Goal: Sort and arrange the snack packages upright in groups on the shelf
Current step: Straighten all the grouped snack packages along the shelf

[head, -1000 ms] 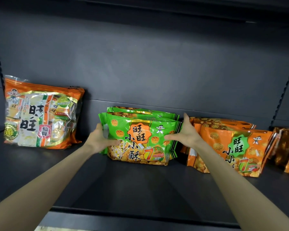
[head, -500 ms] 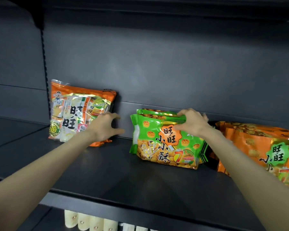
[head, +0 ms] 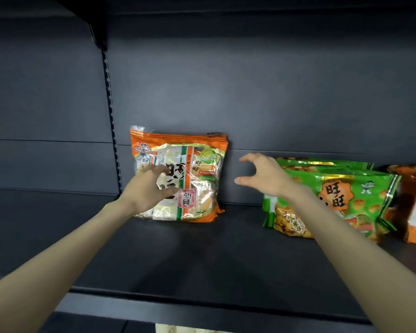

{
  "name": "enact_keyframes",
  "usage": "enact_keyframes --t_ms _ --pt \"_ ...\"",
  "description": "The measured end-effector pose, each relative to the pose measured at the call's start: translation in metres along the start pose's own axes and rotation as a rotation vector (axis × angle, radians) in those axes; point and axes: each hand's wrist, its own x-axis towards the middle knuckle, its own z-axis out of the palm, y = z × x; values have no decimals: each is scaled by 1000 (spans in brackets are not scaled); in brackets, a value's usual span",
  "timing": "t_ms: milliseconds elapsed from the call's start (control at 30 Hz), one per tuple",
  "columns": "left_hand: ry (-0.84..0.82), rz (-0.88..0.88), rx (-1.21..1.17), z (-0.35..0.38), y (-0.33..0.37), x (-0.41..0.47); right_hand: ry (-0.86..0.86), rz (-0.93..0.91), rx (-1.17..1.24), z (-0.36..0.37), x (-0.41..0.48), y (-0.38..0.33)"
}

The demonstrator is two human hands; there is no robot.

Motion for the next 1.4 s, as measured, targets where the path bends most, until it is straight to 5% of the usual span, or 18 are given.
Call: enact_keyframes --t_ms 233,533,733,1400 --pt "54 -72 -105 4 -70 7 -32 101 169 51 13 -33" --pt "-213 -282 -518 27 -112 26 -17 243 538 93 45 -41" --pt "-254 -247 -644 45 -123 35 -67 250 717 115 61 -33" --pt "-231 -95 -617 77 -81 43 33 278 684 96 49 22"
